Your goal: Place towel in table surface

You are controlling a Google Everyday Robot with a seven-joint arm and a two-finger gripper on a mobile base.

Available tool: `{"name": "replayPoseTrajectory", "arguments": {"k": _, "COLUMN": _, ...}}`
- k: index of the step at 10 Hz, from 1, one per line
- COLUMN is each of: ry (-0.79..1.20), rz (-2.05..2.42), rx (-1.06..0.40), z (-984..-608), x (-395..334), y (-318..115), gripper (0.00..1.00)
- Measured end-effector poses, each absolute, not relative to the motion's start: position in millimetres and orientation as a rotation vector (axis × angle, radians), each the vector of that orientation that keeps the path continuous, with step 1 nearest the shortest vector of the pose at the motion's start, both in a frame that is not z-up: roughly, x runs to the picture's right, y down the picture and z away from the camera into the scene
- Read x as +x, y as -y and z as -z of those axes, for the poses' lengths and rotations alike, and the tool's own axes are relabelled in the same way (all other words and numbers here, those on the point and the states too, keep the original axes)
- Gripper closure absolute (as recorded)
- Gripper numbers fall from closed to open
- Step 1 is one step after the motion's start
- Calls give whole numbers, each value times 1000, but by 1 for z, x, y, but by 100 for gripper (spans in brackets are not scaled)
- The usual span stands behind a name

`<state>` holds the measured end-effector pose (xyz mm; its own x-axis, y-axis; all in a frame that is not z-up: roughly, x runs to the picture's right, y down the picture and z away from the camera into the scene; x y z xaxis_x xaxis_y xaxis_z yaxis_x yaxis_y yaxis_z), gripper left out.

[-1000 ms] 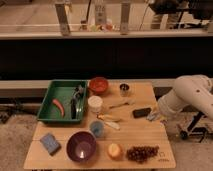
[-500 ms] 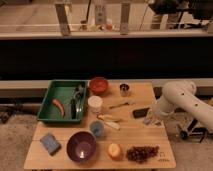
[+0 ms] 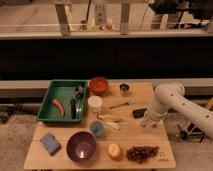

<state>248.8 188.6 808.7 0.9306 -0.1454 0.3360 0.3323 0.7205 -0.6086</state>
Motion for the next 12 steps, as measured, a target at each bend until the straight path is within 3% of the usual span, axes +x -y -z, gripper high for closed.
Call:
{"name": "replayPoseTrajectory", "arguments": {"k": 4, "ry": 276, "rz": 247, "rx": -759, "z": -822, "x": 251, "y": -200, "gripper": 100}}
{"name": "replayPoseTrajectory", "arguments": {"k": 6, "ry": 283, "rz": 245, "rx": -768, "z": -825, "x": 252, "y": -204, "gripper": 90}}
{"name": "replayPoseTrajectory", "arguments": {"k": 12, "ry": 282, "rz": 188, "rx": -798, "z": -828, "x": 263, "y": -210, "gripper": 25}}
